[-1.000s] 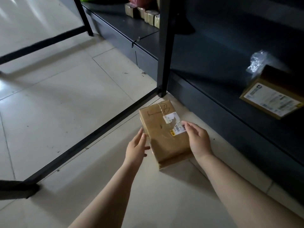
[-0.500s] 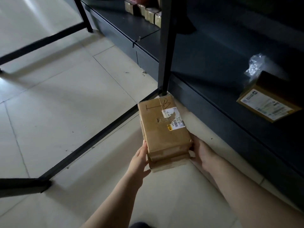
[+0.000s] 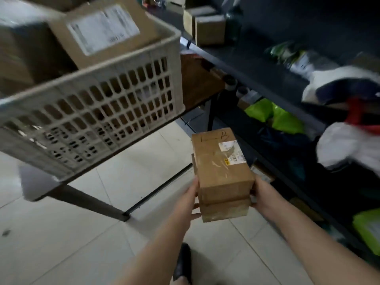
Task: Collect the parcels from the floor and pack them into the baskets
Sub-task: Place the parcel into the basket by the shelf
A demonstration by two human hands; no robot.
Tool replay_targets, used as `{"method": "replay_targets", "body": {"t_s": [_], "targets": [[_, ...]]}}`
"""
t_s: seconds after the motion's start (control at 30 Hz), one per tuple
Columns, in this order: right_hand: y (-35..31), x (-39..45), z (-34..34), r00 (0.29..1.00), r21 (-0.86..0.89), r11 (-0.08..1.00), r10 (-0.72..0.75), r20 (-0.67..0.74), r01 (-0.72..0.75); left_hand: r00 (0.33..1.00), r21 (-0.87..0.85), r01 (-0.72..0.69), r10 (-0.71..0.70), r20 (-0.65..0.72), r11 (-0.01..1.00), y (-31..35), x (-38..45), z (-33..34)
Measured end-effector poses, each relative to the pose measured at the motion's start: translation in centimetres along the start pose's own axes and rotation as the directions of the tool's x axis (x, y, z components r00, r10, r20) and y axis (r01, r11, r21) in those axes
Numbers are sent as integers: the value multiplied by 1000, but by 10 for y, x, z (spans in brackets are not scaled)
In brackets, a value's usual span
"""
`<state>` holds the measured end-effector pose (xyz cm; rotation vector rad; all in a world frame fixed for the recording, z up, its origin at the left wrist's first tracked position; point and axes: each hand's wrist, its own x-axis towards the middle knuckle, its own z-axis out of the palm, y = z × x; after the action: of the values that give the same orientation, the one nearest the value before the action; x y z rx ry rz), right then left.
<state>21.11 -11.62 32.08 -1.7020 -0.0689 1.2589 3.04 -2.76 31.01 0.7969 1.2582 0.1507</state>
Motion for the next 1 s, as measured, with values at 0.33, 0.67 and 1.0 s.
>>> {"method": "replay_targets", "body": {"t_s": [0.33, 0.67, 1.0], "targets": [[-122, -185, 17, 927, 49, 961, -275, 254, 271, 953, -4, -282, 279, -116, 960, 105, -209, -7], [-169, -288, 184, 780, 39, 904, -389, 490, 426, 789, -73, -508, 431, -438, 858, 139, -363, -154], [-137, -369, 349, 678, -10, 899, -324, 661, 439, 707, -44, -565, 455, -542, 824, 119, -427, -323]]}}
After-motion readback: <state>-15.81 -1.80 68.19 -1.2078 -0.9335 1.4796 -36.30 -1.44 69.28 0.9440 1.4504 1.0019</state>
